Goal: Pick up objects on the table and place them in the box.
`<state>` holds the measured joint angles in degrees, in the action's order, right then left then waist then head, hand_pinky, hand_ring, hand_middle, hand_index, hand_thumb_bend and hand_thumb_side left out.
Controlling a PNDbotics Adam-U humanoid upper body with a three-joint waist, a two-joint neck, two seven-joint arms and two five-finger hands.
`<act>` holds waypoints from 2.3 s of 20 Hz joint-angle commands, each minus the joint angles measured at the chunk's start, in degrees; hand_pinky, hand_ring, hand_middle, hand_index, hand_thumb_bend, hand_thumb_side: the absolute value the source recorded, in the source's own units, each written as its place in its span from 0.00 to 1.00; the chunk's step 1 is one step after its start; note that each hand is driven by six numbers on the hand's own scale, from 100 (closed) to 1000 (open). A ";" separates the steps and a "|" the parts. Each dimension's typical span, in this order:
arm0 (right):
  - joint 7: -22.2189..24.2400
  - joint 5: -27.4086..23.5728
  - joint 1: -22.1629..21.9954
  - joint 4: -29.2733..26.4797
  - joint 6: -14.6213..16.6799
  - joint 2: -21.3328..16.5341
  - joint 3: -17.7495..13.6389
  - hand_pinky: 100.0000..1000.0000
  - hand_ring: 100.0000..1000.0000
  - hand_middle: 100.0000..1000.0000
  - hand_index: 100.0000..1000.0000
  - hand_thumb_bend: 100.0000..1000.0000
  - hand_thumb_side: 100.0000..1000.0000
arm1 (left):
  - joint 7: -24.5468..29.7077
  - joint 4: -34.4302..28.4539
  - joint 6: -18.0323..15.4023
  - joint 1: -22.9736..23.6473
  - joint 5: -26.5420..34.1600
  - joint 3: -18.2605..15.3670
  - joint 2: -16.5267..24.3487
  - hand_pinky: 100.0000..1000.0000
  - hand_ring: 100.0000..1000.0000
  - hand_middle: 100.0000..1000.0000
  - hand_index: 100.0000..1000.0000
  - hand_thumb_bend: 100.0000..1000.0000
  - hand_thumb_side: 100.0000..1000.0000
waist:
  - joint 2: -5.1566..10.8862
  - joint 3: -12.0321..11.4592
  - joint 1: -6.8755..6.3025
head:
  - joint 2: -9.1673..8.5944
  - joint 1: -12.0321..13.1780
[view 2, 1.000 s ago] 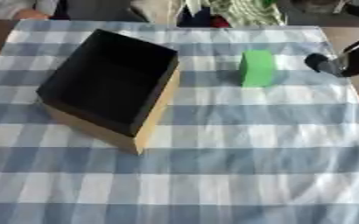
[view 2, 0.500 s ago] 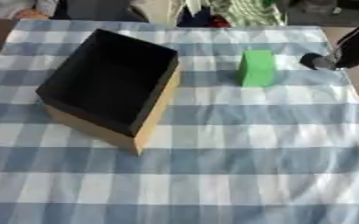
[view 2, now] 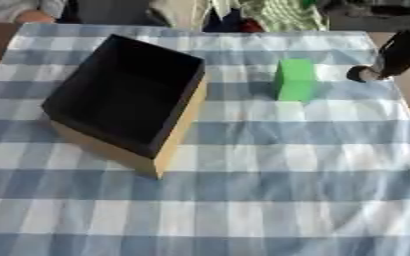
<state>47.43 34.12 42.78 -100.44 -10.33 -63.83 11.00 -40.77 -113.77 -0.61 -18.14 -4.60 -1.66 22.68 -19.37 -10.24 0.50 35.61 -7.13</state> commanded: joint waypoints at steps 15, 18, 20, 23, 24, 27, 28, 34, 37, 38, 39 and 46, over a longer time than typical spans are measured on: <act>1.54 8.04 11.86 18.36 3.37 7.69 5.97 1.00 1.00 0.93 0.99 0.36 0.13 | 0.37 -0.82 0.05 -0.60 0.35 -0.04 1.03 0.62 0.68 0.59 0.76 0.15 0.42 | 0.85 -0.38 0.07 | -0.80 -1.09; 1.80 9.09 12.80 20.71 4.16 8.94 6.64 1.00 1.00 0.93 0.99 0.38 0.13 | 0.35 -0.82 0.10 -0.68 0.39 -0.05 0.98 0.62 0.68 0.59 0.76 0.15 0.42 | 0.71 -0.53 0.02 | -0.91 -1.28; 1.82 9.83 13.38 22.19 4.57 9.79 6.89 1.00 1.00 0.93 0.98 0.39 0.14 | 0.39 -0.82 0.13 -0.71 0.44 -0.01 0.90 0.62 0.68 0.59 0.76 0.14 0.42 | 0.61 -0.61 0.00 | -1.03 -1.36; 1.75 11.26 14.38 24.98 5.04 11.36 7.05 1.00 1.00 0.92 0.98 0.40 0.14 | 0.46 -0.82 0.22 -0.77 0.54 0.04 0.76 0.62 0.68 0.59 0.76 0.14 0.42 | 0.49 -0.76 -0.03 | -1.14 -1.44; 1.69 11.72 14.64 25.97 5.21 11.83 7.03 1.00 1.00 0.92 0.98 0.40 0.14 | 0.49 -0.82 0.24 -0.77 0.56 0.04 0.74 0.62 0.68 0.59 0.76 0.14 0.42 | 0.46 -0.79 -0.06 | -1.17 -1.45; 1.59 12.40 15.02 28.43 5.85 12.87 6.89 1.00 1.00 0.92 0.98 0.40 0.16 | 0.52 -0.82 0.34 -0.70 0.62 -0.01 0.72 0.62 0.68 0.59 0.76 0.14 0.42 | 0.34 -0.86 -0.13 | -1.26 -1.45; 1.50 12.49 15.12 28.89 6.00 13.10 6.83 1.00 1.00 0.92 0.98 0.40 0.16 | 0.51 -0.82 0.37 -0.69 0.64 -0.03 0.70 0.62 0.68 0.59 0.76 0.14 0.42 | 0.31 -0.86 -0.15 | -1.25 -1.43; -0.15 14.15 15.94 31.70 5.53 14.74 6.32 1.00 1.00 0.92 0.98 0.40 0.19 | 0.65 -0.82 0.51 -0.72 0.83 0.09 0.33 0.62 0.68 0.59 0.76 0.13 0.43 | 0.02 -0.92 -0.14 | -1.51 -1.51; -0.86 15.50 16.23 33.87 5.51 15.65 5.90 1.00 1.00 0.92 0.98 0.41 0.20 | 0.75 -0.82 0.53 -0.75 0.87 0.11 0.26 0.62 0.68 0.59 0.75 0.13 0.43 | -0.15 -1.21 -0.18 | -1.67 -1.57; -1.13 15.77 16.29 34.39 5.63 15.85 5.77 1.00 1.00 0.92 0.98 0.40 0.20 | 0.74 -0.82 0.56 -0.71 0.90 0.09 0.23 0.62 0.68 0.59 0.75 0.13 0.43 | -0.22 -1.29 -0.18 | -1.72 -1.58; -1.41 15.97 16.35 34.77 5.75 16.01 5.68 1.00 1.00 0.92 0.98 0.41 0.20 | 0.71 -0.82 0.59 -0.67 0.93 0.06 0.19 0.62 0.68 0.59 0.75 0.13 0.43 | -0.29 -1.34 -0.17 | -1.73 -1.58; -2.16 17.51 16.93 37.37 5.74 17.09 5.23 1.00 1.00 0.92 0.98 0.41 0.19 | 0.78 -0.82 0.65 -0.71 1.05 0.12 0.07 0.62 0.68 0.59 0.75 0.12 0.43 | -0.94 -1.83 -0.02 | -2.03 -1.81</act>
<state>45.60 50.89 58.55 -63.46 -4.43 -45.95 16.93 -40.01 -113.77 -0.06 -18.26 -3.55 -1.32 22.11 -21.30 -12.04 0.54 34.15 -8.72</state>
